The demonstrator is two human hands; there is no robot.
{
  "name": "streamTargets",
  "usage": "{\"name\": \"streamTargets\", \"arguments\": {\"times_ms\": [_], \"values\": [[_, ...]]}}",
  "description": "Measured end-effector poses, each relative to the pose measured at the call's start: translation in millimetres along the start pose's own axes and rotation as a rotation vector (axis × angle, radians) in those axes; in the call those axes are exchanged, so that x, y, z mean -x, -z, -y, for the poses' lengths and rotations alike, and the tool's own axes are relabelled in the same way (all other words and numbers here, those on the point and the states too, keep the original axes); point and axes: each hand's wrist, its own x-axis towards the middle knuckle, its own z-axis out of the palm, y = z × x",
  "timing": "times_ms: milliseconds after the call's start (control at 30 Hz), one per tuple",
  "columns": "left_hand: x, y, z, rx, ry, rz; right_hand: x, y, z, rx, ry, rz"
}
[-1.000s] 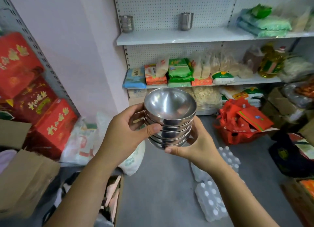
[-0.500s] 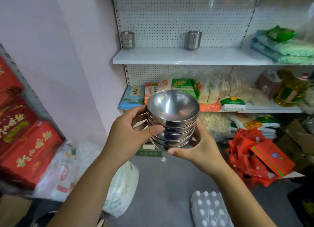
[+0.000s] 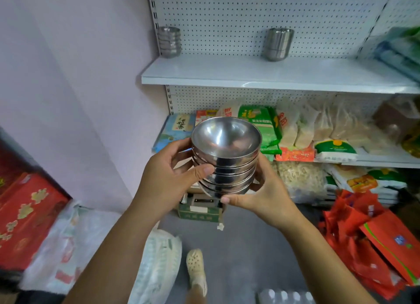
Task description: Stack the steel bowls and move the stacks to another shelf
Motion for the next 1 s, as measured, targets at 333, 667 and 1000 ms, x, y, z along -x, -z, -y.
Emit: {"name": "streamTargets", "arguments": {"times_ms": [333, 667, 1000], "values": [[-226.2, 40.8, 14.1, -0.036, -0.087, 0.04, -227.3, -23.0, -21.6, -0.028, 0.031, -0.011], [-389.9, 72.8, 34.6, -0.101, -0.078, 0.037, -383.6, -43.8, -50.9, -0.024, 0.035, -0.013], [-524.7, 70.8, 74.3, -0.209, -0.132, -0.142, -553.2, -47.4, -90.1, 0.002, 0.051, 0.155]]}}
